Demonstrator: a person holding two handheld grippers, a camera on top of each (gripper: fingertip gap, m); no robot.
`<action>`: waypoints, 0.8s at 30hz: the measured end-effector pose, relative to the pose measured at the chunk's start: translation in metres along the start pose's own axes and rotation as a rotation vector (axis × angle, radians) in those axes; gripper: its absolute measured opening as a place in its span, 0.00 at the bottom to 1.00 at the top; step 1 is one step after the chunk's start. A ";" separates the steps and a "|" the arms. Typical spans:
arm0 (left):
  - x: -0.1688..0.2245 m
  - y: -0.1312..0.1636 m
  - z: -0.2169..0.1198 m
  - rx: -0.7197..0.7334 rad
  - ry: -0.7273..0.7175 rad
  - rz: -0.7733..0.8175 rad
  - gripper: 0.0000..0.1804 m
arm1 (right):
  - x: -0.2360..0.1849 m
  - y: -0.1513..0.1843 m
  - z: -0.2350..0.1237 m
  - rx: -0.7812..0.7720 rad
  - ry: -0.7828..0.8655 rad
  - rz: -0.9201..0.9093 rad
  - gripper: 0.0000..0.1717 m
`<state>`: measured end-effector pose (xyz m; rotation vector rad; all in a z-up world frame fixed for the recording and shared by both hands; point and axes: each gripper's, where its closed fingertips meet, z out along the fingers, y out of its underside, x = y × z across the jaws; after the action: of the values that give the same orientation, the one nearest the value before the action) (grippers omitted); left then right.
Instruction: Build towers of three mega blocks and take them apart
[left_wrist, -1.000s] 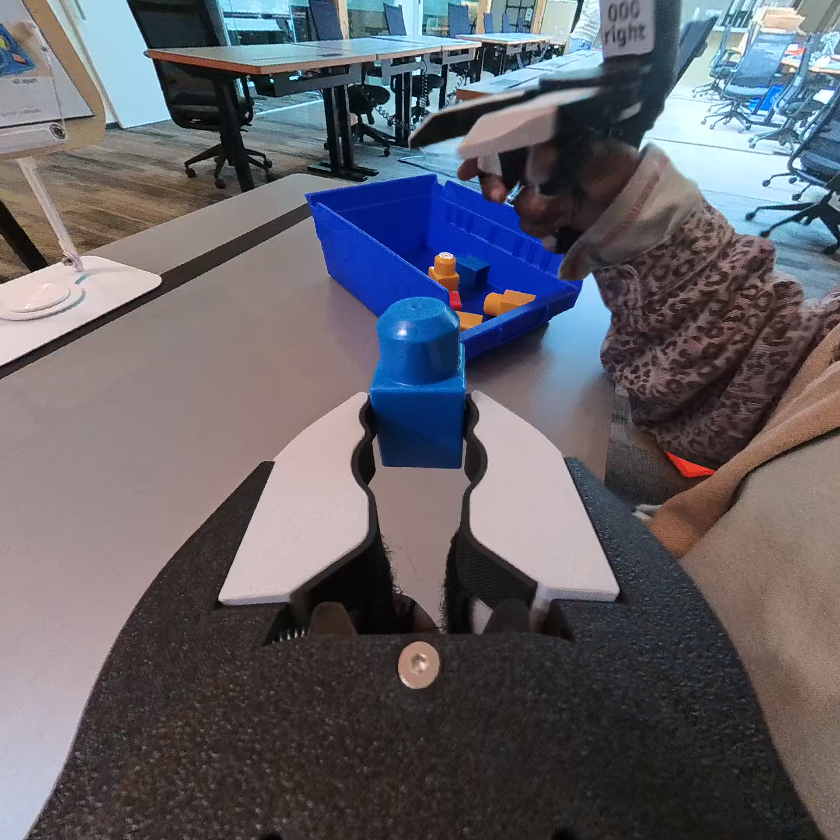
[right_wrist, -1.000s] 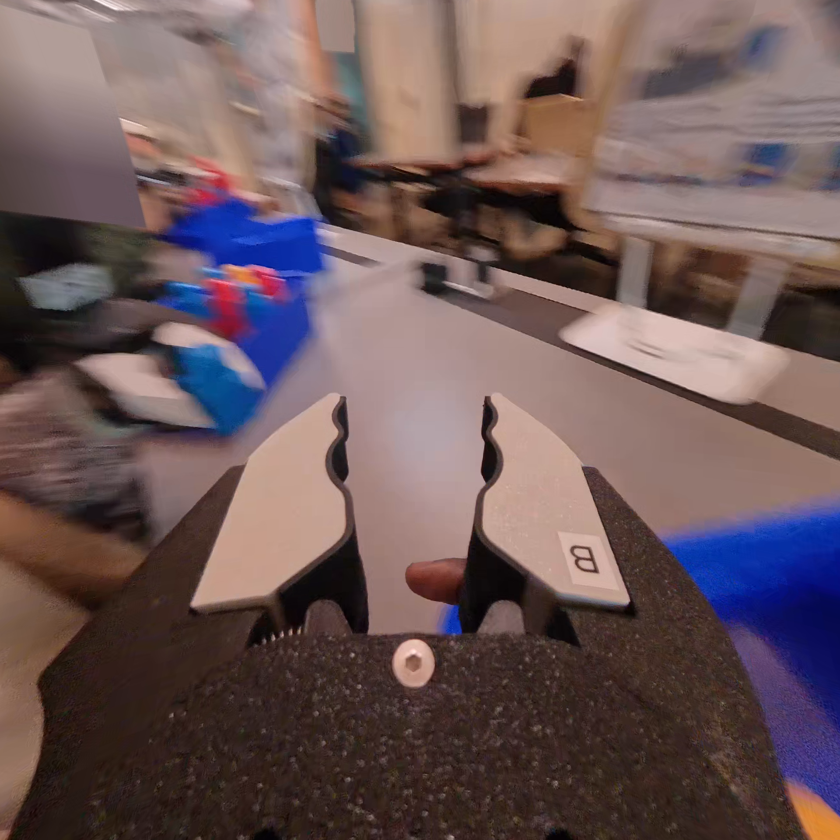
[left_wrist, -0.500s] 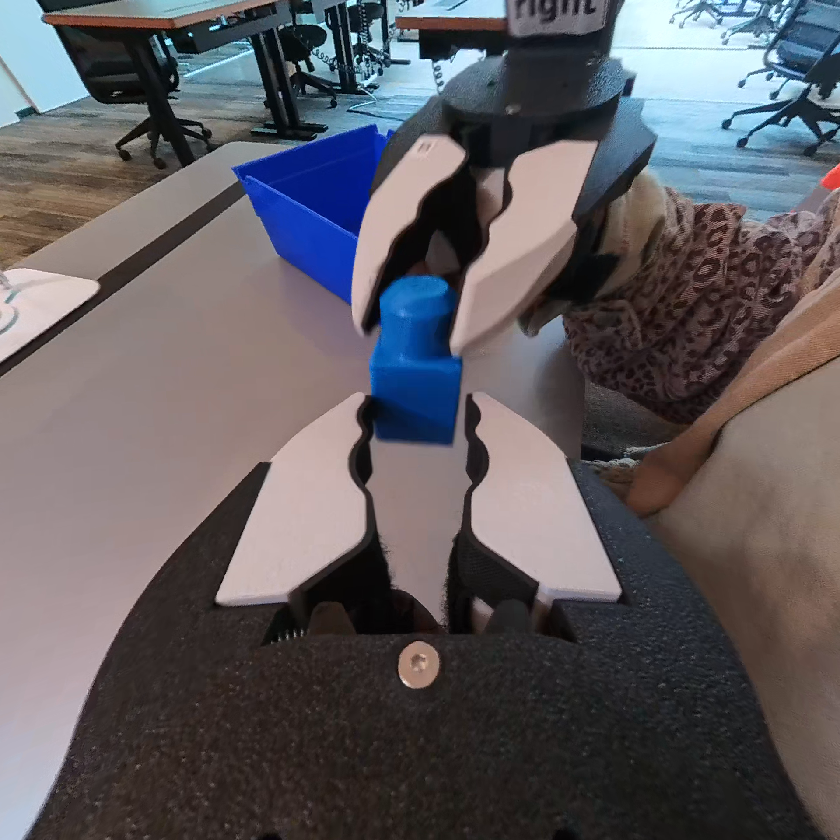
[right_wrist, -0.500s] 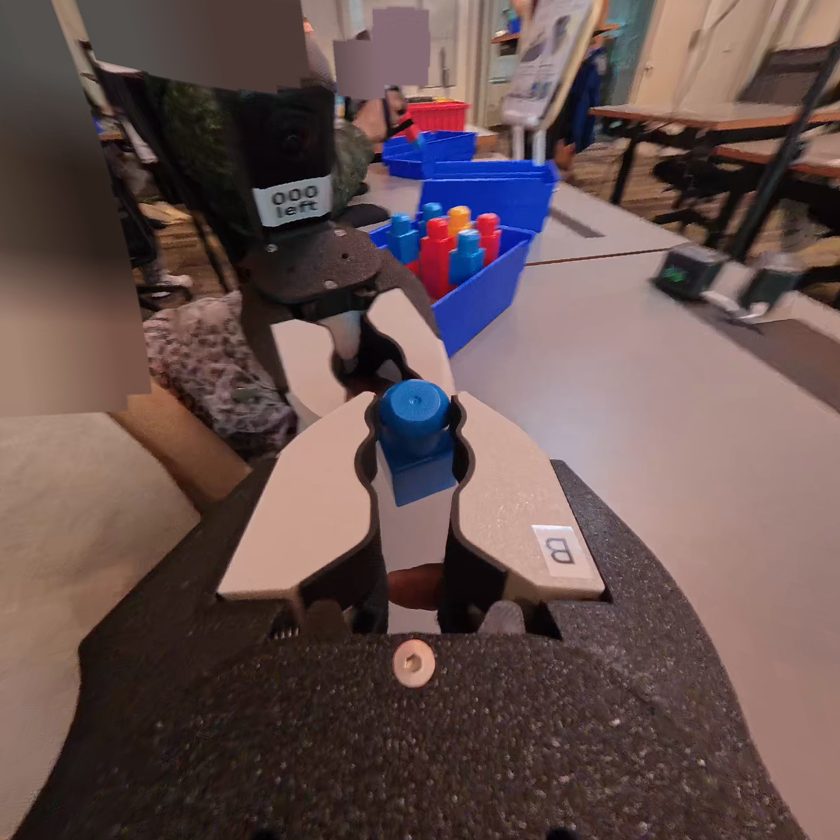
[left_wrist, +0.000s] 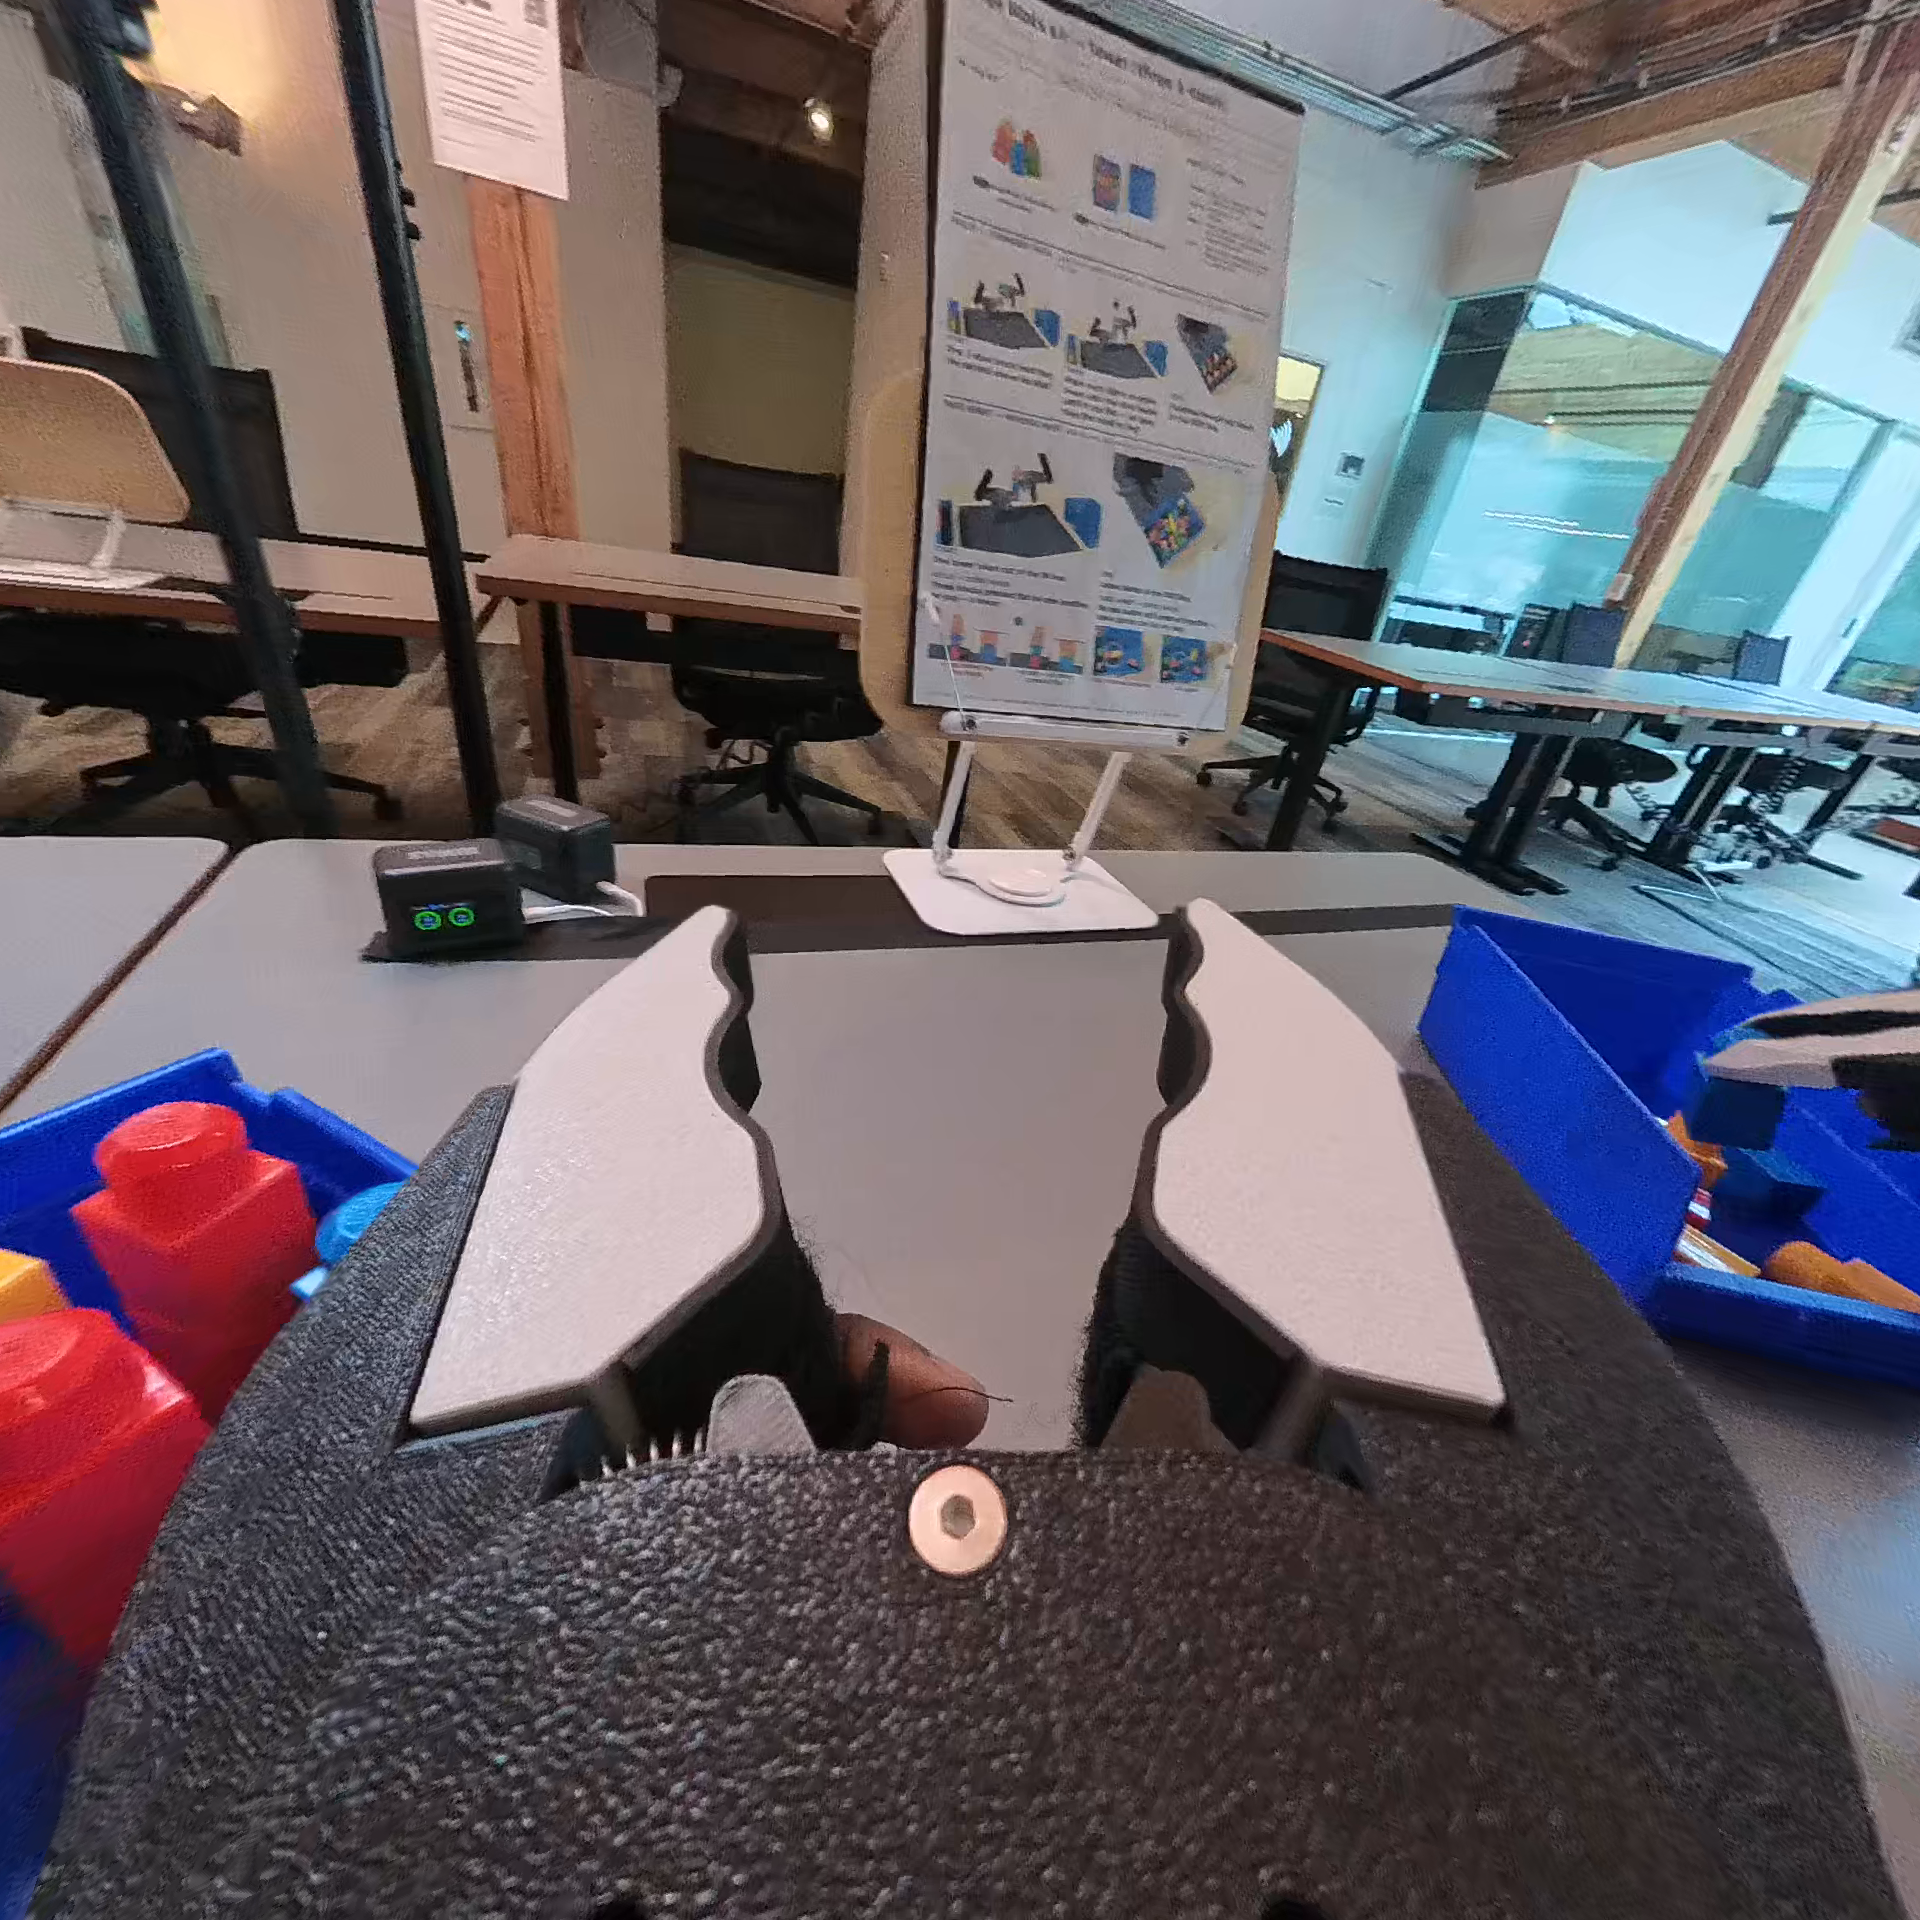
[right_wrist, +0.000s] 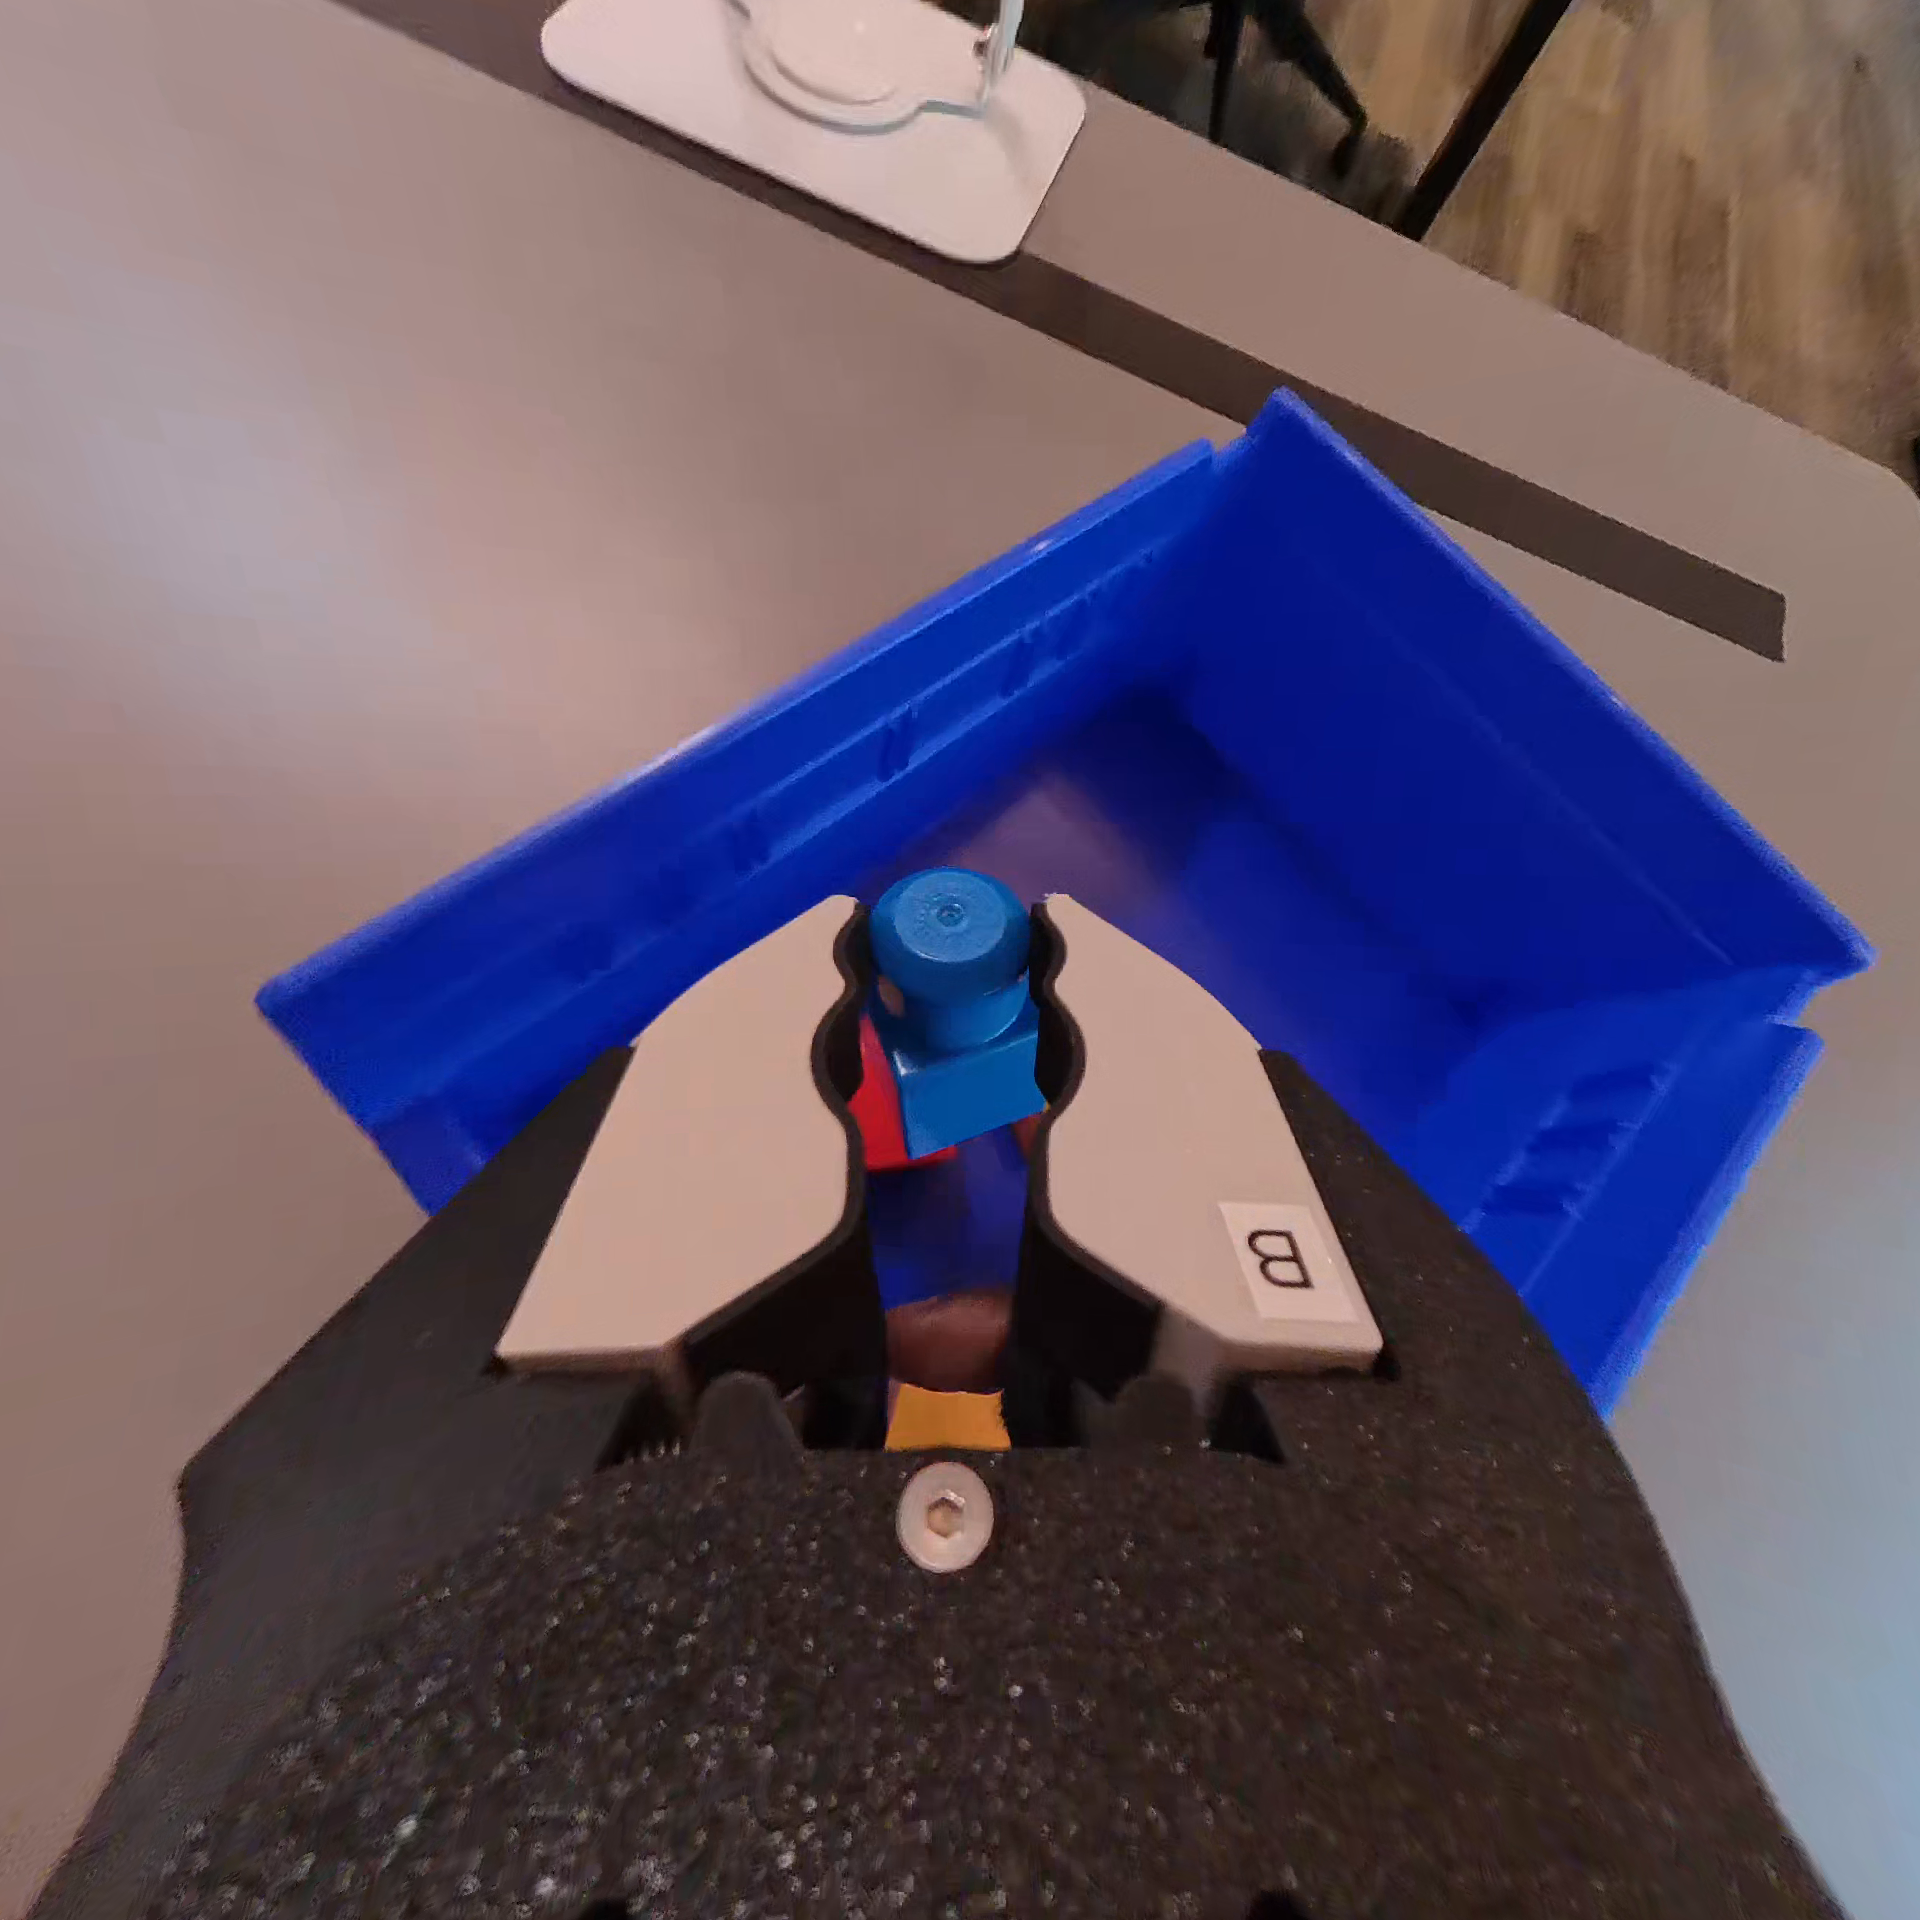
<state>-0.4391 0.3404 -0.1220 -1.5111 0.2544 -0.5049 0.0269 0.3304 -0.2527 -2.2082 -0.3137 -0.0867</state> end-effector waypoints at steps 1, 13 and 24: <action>-0.003 -0.002 -0.002 0.007 -0.007 0.003 0.42 | 0.001 -0.002 0.004 0.027 -0.006 0.018 0.17; -0.045 0.009 -0.015 -0.119 -0.161 0.126 0.42 | 0.031 -0.006 0.015 0.129 0.145 0.123 0.35; -0.163 0.089 -0.079 -0.744 -0.579 0.307 0.43 | 0.032 -0.035 -0.019 0.282 0.152 0.120 0.34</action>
<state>-0.6038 0.3454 -0.2391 -2.2133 0.2195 0.3278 0.0495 0.3418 -0.2084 -1.9232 -0.1012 -0.1354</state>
